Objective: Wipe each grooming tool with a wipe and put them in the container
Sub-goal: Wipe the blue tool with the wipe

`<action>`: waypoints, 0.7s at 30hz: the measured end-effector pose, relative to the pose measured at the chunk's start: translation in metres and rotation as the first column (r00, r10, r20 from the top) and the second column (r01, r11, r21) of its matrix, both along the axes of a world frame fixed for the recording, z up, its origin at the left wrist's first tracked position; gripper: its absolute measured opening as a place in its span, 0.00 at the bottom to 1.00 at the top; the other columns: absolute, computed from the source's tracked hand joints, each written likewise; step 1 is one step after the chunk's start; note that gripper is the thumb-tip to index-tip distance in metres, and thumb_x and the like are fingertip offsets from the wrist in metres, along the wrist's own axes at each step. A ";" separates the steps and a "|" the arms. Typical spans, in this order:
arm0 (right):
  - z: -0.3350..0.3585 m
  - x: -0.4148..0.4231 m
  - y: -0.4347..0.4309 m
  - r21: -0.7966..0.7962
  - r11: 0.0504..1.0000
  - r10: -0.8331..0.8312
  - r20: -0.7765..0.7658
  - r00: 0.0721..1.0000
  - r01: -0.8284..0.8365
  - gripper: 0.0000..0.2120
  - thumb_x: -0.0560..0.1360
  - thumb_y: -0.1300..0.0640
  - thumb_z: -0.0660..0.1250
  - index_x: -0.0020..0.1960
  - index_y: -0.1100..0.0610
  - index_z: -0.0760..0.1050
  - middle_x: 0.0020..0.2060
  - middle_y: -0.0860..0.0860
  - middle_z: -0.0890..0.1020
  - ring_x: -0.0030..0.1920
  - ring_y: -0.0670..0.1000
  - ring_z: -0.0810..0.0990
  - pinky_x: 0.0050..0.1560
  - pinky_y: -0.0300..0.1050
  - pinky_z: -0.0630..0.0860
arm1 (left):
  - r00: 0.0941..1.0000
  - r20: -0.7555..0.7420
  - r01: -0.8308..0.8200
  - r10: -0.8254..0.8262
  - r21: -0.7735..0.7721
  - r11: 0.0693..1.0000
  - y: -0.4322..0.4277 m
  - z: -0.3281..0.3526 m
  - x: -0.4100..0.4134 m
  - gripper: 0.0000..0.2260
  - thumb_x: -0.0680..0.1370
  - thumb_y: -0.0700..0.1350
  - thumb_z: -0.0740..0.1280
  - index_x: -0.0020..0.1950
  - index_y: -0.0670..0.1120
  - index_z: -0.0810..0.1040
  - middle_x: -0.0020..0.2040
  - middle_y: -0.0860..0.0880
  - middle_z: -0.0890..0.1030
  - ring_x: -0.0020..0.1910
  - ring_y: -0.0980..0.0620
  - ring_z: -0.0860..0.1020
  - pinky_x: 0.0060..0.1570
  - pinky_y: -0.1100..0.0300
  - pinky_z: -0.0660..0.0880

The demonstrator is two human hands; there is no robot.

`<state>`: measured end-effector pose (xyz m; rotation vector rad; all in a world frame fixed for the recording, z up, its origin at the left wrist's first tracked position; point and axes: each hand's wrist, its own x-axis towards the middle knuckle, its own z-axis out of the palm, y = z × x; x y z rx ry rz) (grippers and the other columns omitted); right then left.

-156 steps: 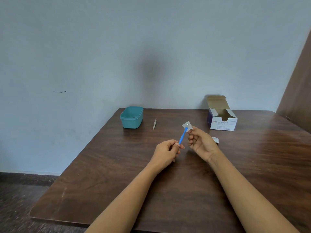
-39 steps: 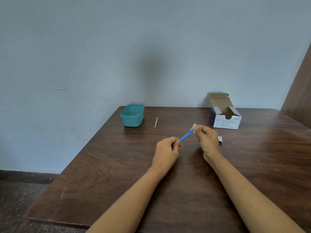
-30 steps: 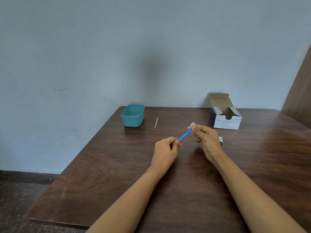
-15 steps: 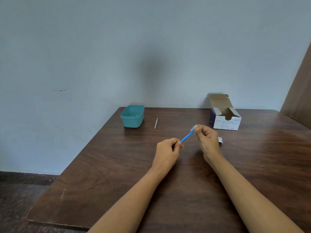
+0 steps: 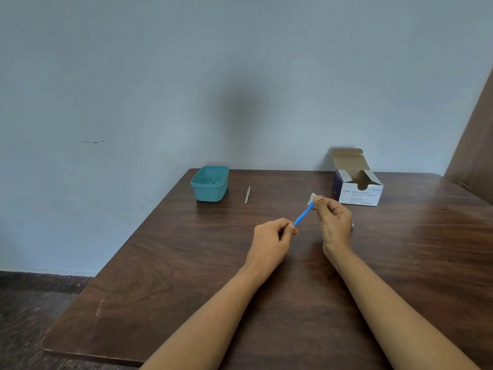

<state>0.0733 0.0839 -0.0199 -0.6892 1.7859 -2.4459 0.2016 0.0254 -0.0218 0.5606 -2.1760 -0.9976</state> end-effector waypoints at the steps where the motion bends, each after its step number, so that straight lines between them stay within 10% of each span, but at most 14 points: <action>1: 0.000 -0.001 0.000 -0.013 1.000 -0.004 0.011 1.000 0.004 0.08 0.76 0.58 0.68 0.44 0.63 0.81 0.28 0.42 0.78 0.30 0.36 0.75 0.37 0.29 0.71 | 1.000 -0.002 0.000 0.000 0.006 1.000 0.000 0.000 0.000 0.09 0.80 0.43 0.63 0.45 0.47 0.83 0.32 0.55 0.76 0.30 0.61 0.72 0.31 0.72 0.66; 11: 0.008 -0.010 0.006 -0.120 0.965 0.263 0.438 0.860 -0.234 0.08 0.73 0.57 0.71 0.48 0.61 0.80 0.37 0.52 0.80 0.32 0.44 0.68 0.34 0.37 0.66 | 0.999 -0.040 -0.008 0.013 0.101 0.995 -0.001 0.002 0.002 0.10 0.80 0.42 0.63 0.44 0.48 0.83 0.36 0.54 0.80 0.32 0.61 0.74 0.34 0.71 0.71; 21: 0.004 0.003 0.000 -0.182 0.871 0.488 0.414 0.768 -0.456 0.06 0.71 0.59 0.69 0.47 0.60 0.80 0.33 0.49 0.81 0.28 0.42 0.70 0.29 0.34 0.67 | 0.999 -0.037 0.007 -0.002 0.133 0.991 -0.003 0.002 0.002 0.10 0.80 0.43 0.62 0.45 0.48 0.83 0.36 0.55 0.79 0.32 0.62 0.73 0.34 0.73 0.69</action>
